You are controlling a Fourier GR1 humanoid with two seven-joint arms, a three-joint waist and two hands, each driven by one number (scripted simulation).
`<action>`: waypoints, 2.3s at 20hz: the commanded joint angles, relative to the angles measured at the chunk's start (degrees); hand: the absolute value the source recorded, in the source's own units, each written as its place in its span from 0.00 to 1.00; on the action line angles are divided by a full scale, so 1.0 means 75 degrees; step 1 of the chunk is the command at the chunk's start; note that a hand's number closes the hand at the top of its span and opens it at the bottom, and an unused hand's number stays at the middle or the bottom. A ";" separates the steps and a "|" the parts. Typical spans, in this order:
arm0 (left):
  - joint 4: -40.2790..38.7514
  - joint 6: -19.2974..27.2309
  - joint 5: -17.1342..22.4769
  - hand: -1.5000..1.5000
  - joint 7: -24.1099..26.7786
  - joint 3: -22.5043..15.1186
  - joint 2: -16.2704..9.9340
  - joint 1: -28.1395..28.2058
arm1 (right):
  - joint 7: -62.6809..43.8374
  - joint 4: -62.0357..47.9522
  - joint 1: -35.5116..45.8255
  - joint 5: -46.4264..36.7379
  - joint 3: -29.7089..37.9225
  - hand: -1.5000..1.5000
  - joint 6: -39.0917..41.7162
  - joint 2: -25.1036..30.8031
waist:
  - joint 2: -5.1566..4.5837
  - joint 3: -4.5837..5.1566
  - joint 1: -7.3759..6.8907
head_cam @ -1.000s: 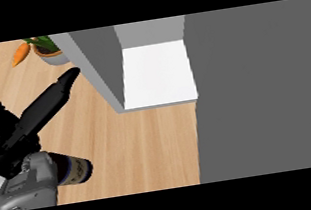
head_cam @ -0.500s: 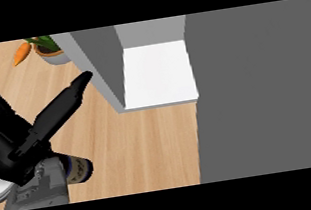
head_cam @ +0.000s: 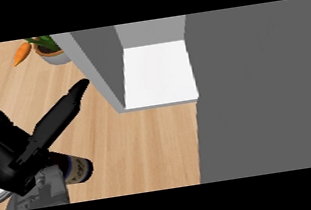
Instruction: Pick up the wine, place it into the cabinet and close the cabinet
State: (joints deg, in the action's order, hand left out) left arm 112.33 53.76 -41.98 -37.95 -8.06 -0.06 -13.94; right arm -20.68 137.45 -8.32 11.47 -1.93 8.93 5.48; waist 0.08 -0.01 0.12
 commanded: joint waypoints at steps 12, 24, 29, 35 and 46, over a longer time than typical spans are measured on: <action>0.1195 0.0666 0.0698 0.00 0.0593 -0.0321 -0.0445 0.2478 | -0.0448 0.0392 0.0157 0.0467 0.0495 0.00 0.0090 0.0085 | -0.0002 0.0004 -0.0017; 0.0892 0.1653 0.1474 0.00 0.1994 -0.1439 -0.0008 0.4142 | -0.0210 0.0237 0.0027 -0.0008 0.0088 0.00 0.0088 -0.0179 | 0.0009 0.0011 -0.0034; 0.0735 0.1738 0.2504 0.00 0.2803 -0.1047 -0.0276 0.4300 | -0.0229 0.0172 0.0145 -0.0060 0.0057 0.00 0.0084 -0.0189 | 0.0004 0.0017 -0.0050; 0.0185 0.1543 0.3611 0.00 0.3738 -0.0940 -0.0258 0.4293 | -0.0451 0.0134 0.0474 -0.0053 -0.0081 0.00 -0.0030 -0.0267 | 0.0000 0.0012 -0.0045; -0.1000 0.0116 0.7298 0.00 0.7615 0.0017 0.0003 0.4973 | 0.0064 -0.0059 0.0020 0.0124 0.0257 0.00 0.0466 -0.0206 | 0.0005 0.0005 -0.0049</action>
State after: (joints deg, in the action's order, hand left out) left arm 106.73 58.57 6.43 12.23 -10.44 -0.59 21.54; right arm -21.74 137.25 -6.65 10.98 -0.78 10.96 4.04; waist 0.16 0.07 -0.31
